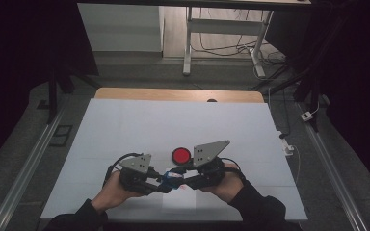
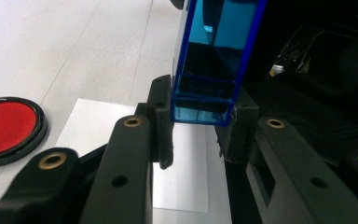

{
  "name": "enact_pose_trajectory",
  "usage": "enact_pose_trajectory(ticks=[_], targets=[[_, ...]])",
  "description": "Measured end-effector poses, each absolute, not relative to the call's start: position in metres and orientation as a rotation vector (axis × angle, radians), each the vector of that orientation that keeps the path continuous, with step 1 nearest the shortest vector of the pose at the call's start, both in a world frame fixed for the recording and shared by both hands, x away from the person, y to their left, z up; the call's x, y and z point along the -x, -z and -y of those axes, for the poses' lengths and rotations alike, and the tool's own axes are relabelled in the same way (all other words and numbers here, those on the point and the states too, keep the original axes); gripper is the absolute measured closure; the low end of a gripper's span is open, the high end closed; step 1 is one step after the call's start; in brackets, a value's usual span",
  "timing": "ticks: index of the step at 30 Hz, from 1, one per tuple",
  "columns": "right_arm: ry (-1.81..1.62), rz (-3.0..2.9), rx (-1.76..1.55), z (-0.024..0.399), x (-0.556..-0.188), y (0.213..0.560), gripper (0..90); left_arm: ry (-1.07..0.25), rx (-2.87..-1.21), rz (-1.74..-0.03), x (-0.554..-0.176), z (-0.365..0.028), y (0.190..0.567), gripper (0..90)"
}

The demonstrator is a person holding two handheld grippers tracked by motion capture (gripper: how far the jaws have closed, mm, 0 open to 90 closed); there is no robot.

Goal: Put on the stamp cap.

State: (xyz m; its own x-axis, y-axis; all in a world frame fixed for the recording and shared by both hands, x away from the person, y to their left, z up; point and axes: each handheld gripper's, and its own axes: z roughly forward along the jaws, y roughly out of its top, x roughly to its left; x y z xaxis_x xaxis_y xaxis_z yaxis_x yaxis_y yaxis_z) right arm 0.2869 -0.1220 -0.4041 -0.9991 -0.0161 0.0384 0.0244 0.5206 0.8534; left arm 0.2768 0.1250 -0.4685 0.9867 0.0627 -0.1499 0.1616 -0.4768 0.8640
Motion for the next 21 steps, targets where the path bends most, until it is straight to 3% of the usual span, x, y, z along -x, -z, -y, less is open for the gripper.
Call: enact_pose_trajectory(ticks=[11, 21], targets=[[1.549, 2.664, 0.031, 0.1237, -0.2885, 0.405, 70.1, 0.103, -2.054, -0.159, -0.2764, -0.1259, 0.4679, 68.9], [1.561, 2.693, 0.045, 0.1247, -0.2886, 0.4039, 70.1, 0.072, -2.077, -0.229, -0.2762, -0.1267, 0.4686, 59.9]])
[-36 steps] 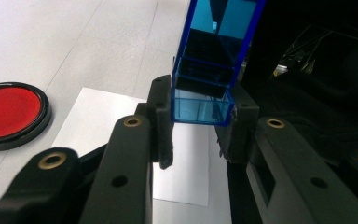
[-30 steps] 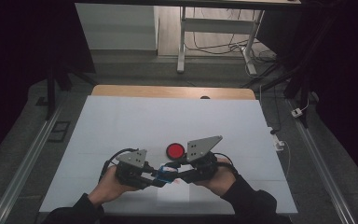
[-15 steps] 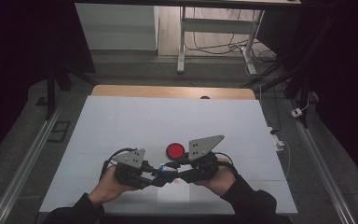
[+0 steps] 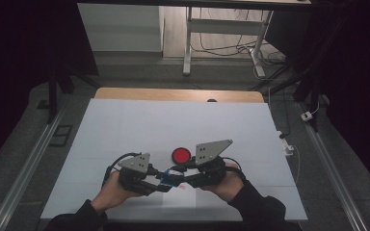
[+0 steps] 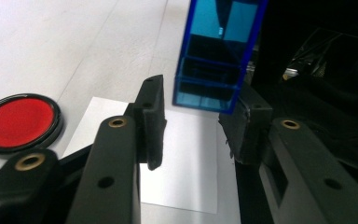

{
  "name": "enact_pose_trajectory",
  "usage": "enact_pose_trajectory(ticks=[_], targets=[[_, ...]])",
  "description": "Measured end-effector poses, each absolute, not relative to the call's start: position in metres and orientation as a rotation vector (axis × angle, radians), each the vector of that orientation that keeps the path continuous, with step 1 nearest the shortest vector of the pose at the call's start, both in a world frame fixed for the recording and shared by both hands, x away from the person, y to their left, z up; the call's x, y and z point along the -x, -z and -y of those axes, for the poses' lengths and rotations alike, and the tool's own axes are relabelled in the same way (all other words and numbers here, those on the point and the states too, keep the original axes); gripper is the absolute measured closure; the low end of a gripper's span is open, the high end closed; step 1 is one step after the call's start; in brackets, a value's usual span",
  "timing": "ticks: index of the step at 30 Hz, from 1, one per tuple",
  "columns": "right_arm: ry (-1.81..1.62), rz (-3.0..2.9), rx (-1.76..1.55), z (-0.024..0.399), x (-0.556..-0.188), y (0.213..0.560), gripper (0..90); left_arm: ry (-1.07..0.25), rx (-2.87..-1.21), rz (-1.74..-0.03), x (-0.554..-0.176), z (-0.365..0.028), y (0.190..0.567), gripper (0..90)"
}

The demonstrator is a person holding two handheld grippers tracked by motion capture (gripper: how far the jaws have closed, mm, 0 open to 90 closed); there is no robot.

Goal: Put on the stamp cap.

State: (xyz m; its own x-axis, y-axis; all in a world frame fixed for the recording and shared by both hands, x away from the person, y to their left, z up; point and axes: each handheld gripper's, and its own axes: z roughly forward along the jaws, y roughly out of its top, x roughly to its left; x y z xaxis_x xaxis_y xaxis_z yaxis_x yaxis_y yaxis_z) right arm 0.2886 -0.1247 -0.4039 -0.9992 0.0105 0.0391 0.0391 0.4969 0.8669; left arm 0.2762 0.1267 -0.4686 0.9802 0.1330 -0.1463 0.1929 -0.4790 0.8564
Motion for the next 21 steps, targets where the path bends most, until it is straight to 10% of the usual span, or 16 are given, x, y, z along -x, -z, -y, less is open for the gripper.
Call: enact_pose_trajectory(ticks=[21], targets=[[1.553, 2.73, 0.123, 0.129, -0.289, 0.402, 70.0, -0.029, -2.126, -0.438, -0.269, -0.138, 0.465, 31.2]])
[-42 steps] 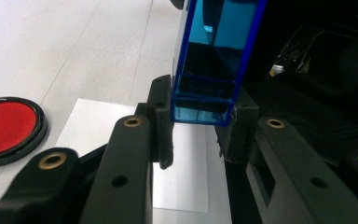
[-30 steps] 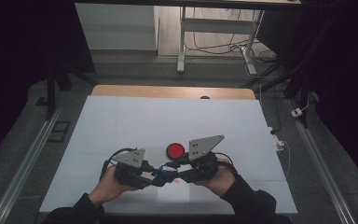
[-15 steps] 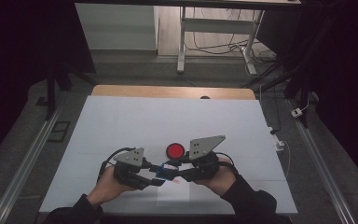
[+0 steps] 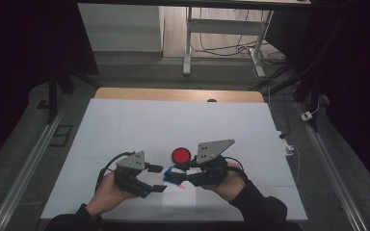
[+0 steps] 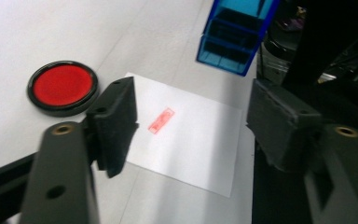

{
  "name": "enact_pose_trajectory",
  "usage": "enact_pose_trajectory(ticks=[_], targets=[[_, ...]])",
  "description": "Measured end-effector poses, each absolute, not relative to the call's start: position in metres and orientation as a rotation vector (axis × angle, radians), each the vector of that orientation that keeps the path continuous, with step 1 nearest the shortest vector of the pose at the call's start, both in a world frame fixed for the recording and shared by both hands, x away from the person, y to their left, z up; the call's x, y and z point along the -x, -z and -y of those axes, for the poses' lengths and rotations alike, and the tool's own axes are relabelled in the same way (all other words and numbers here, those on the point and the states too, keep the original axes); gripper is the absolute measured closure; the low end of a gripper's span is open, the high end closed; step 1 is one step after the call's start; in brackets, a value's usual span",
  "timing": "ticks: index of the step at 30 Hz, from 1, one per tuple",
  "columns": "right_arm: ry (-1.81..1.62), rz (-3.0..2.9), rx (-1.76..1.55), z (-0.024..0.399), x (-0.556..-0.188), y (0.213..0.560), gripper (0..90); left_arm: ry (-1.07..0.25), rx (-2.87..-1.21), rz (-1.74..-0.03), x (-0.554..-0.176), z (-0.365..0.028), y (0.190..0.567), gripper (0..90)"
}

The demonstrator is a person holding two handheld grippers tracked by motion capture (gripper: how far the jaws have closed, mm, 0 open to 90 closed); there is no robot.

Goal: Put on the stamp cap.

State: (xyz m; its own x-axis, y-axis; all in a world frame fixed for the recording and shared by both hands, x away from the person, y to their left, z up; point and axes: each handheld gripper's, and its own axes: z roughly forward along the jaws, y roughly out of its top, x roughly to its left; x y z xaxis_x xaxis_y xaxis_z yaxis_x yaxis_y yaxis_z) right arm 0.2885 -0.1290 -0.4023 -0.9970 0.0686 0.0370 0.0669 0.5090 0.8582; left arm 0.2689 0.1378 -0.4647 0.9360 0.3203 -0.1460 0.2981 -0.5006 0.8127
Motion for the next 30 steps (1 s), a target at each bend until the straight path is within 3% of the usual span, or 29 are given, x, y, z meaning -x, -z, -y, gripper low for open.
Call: enact_pose_trajectory(ticks=[19, 30], targets=[[-1.511, -2.711, -0.193, 0.133, -0.289, 0.402, 69.9, -0.095, -2.136, -0.6, -0.25, -0.163, 0.465, 10.4], [-1.484, -2.701, -0.234, 0.136, -0.29, 0.403, 69.8, -0.121, -2.154, -0.705, -0.234, -0.179, 0.473, 6.0]])
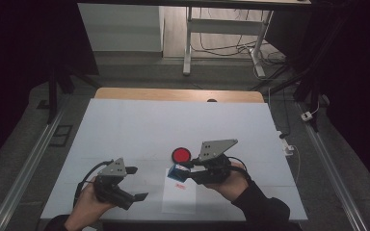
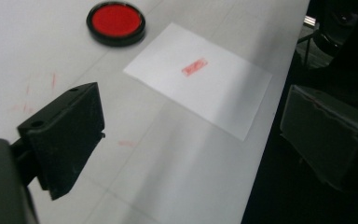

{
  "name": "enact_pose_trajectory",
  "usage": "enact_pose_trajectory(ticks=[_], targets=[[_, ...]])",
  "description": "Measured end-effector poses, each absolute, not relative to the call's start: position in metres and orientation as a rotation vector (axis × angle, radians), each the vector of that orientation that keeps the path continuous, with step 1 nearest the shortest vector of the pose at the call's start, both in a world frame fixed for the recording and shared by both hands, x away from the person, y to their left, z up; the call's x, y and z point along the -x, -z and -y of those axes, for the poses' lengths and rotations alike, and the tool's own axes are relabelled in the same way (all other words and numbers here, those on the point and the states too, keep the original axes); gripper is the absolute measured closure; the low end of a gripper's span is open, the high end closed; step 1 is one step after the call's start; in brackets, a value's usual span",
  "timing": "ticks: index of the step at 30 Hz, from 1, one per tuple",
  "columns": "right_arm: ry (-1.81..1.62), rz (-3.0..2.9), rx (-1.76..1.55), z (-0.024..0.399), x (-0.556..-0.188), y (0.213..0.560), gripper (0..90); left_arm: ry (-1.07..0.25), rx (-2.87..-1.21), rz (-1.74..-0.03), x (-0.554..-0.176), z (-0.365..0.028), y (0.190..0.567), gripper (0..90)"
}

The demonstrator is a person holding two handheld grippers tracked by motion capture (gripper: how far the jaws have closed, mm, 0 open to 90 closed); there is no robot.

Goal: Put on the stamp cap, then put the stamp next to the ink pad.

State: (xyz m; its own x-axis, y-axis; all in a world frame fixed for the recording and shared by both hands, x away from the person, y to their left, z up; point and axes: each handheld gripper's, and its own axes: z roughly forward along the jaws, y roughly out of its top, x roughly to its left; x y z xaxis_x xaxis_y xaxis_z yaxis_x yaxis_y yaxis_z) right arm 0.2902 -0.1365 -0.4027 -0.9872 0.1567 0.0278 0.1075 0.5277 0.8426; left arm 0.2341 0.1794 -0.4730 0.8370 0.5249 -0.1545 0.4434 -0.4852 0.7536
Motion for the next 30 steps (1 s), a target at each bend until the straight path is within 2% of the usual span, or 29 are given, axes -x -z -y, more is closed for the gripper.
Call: enact_pose_trajectory(ticks=[19, 30], targets=[[-1.424, -2.684, -0.306, 0.143, -0.294, 0.405, 69.9, -0.173, -2.116, -0.86, -0.214, -0.212, 0.483, 1.1], [-1.362, -2.671, -0.419, 0.154, -0.304, 0.41, 69.8, -0.183, -2.086, -0.875, -0.21, -0.22, 0.483, 0.1]])
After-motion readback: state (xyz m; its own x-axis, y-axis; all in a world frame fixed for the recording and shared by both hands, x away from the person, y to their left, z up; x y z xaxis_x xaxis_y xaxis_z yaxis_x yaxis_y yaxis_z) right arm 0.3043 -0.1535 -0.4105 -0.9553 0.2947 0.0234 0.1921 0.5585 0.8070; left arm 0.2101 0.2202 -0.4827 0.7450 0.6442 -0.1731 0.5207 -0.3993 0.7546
